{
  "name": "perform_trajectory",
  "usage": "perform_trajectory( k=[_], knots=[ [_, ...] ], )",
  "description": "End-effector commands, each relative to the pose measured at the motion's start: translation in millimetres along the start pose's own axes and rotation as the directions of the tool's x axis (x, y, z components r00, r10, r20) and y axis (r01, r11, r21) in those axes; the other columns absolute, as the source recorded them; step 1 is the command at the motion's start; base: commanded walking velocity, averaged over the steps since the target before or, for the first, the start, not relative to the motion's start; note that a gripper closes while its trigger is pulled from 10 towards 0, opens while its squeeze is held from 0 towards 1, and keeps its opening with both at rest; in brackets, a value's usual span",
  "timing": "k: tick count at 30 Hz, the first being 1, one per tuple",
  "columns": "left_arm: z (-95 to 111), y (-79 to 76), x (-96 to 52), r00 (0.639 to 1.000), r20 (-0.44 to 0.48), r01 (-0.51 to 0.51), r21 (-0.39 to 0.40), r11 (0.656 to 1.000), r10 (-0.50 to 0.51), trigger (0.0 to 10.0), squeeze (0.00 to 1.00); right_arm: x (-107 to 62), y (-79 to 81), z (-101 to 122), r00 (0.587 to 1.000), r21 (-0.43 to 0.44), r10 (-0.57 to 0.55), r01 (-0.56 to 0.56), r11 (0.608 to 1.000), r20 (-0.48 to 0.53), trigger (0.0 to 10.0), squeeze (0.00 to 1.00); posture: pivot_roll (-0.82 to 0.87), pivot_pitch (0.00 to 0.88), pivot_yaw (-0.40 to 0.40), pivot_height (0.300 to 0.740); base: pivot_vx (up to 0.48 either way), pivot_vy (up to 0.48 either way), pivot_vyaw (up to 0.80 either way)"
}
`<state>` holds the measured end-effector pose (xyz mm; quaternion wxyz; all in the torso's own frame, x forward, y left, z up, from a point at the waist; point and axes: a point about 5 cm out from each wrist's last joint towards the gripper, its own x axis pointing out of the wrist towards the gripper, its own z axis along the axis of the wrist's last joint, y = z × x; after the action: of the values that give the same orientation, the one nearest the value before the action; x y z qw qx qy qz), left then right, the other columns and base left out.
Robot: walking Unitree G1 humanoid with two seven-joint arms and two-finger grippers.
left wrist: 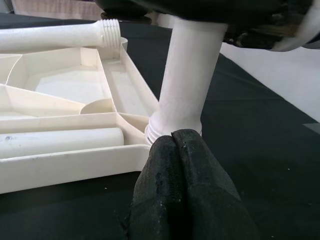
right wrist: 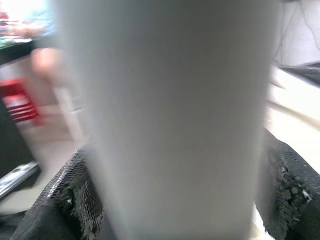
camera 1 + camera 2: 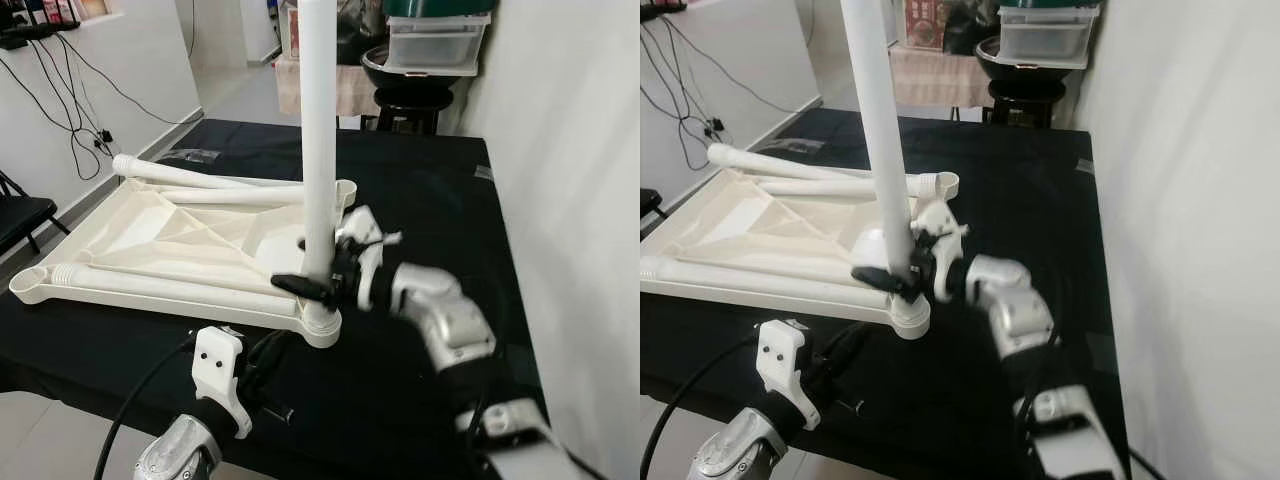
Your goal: Building children table
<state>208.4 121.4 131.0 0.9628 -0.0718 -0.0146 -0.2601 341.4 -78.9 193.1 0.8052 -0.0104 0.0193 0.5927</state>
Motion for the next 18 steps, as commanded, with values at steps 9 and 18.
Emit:
perform_trajectory(
  k=[9,18],
  knots=[
    [-2.8,0.3,-1.2,1.0,-0.012,-0.008,-0.007,1.0,0.007,10.0,0.0,6.2,-3.9,-7.1,0.969,0.046,0.24,-0.237,0.97,-0.065,0.0,0.0,0.03,0.037,-0.016,0.74,0.0,0.0,0.0],
    [-2.2,-1.9,-1.5,1.0,-0.008,-0.008,-0.011,1.0,0.008,10.0,0.0,-3.7,-7.9,-16.3,0.965,0.065,0.254,-0.25,0.966,-0.066,0.0,0.0,0.03,0.05,-0.017,0.74,0.0,0.0,0.0]
  ],
)
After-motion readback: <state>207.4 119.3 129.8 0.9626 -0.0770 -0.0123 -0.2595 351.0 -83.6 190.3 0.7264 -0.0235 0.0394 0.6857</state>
